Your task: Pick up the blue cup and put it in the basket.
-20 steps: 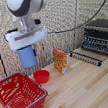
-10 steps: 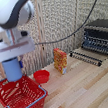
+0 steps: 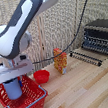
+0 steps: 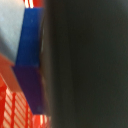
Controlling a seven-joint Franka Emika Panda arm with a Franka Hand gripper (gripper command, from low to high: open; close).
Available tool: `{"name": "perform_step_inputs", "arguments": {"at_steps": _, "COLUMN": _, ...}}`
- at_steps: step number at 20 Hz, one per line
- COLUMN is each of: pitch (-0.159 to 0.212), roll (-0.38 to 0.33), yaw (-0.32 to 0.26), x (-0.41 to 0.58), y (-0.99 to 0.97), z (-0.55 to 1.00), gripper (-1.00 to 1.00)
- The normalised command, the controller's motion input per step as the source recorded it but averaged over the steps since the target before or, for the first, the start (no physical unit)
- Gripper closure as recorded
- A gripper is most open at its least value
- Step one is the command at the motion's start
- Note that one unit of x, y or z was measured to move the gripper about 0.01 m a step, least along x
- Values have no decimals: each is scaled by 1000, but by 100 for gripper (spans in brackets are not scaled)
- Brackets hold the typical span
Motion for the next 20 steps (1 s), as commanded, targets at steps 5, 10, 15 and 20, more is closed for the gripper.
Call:
{"name": "perform_step_inputs", "arguments": {"at_steps": 5, "pitch": -15, "roll": -31, "yaw": 70, "x": 191, "y": 206, "z": -182, "gripper": -100}}
{"name": "perform_step_inputs", "arguments": {"at_steps": 10, "pitch": -36, "roll": -6, "yaw": 2, "x": 40, "y": 35, "z": -17, "gripper": -100}}
{"name": "perform_step_inputs", "arguments": {"at_steps": 15, "pitch": 20, "roll": -30, "yaw": 1, "x": 126, "y": 0, "z": 303, "gripper": -100}}
{"name": "perform_step_inputs", "arguments": {"at_steps": 20, "pitch": 46, "roll": -8, "yaw": -53, "x": 109, "y": 0, "z": 691, "gripper": -100}}
